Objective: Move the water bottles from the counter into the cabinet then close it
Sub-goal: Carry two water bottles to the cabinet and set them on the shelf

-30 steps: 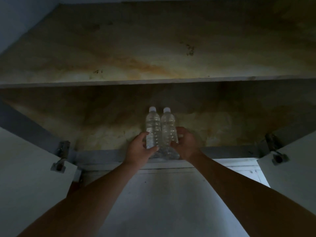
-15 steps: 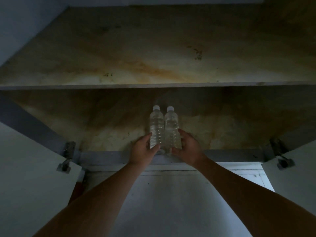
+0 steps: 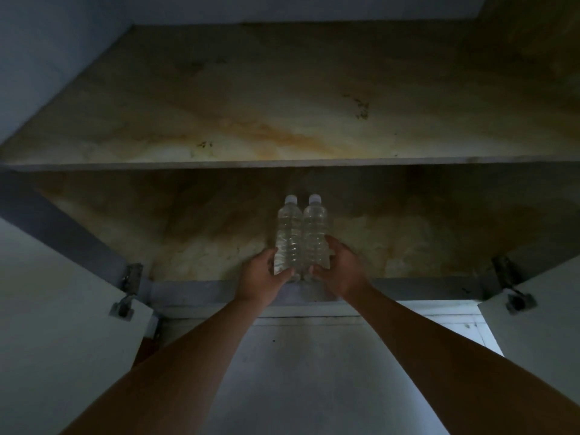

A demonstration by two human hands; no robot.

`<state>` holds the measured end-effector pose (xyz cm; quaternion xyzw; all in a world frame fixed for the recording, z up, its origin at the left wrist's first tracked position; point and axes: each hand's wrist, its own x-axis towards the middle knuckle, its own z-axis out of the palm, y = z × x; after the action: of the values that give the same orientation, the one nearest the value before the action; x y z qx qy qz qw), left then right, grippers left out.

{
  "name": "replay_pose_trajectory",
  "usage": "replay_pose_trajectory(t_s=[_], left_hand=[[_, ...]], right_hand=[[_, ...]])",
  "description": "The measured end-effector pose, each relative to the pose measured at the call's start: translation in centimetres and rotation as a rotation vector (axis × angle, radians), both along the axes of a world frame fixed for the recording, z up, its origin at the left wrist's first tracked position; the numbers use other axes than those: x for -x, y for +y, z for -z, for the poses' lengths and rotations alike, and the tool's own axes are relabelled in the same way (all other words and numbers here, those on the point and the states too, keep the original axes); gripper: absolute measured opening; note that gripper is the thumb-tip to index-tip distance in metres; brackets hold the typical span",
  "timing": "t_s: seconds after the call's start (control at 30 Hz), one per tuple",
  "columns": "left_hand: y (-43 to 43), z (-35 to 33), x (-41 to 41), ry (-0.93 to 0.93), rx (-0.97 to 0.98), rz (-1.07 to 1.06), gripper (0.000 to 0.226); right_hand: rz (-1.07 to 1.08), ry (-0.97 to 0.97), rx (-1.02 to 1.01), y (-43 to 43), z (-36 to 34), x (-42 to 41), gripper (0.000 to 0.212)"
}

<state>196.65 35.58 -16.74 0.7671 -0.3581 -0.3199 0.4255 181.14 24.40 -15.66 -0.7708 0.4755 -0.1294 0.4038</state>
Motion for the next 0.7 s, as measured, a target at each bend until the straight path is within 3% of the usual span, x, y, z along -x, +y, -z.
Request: replay_pose_trajectory(t_s=[0.23, 0.3, 0.4, 0.5, 0.7], left_hand=[[0.2, -0.1, -0.5, -0.053, 0.005, 0.008, 0.05], [0.5, -0.4, -0.6, -0.054, -0.003, 0.012, 0.035], [0.7, -1.0, -0.9, -0.085, 0.0, 0.011, 0.03], [1.3, -1.0, -1.6, -0.109, 0.001, -0.016, 0.036], [2.8, -1.3, -3.0, -0.189, -0.033, -0.072, 0.044]], right_hand=[[0.007, -0.038, -0.028, -0.3, 1.0, -0.5, 0.061], [0.015, -0.052, -0.025, -0.1, 0.7, -0.9, 0.061], [0.013, -0.042, 0.01, 0.2, 0.7, -1.6, 0.054], [0.021, -0.04, 0.011, 0.5, 0.6, -2.5, 0.049], [-0.011, -0.01, 0.017, 1.8, 0.9, -4.6, 0.059]])
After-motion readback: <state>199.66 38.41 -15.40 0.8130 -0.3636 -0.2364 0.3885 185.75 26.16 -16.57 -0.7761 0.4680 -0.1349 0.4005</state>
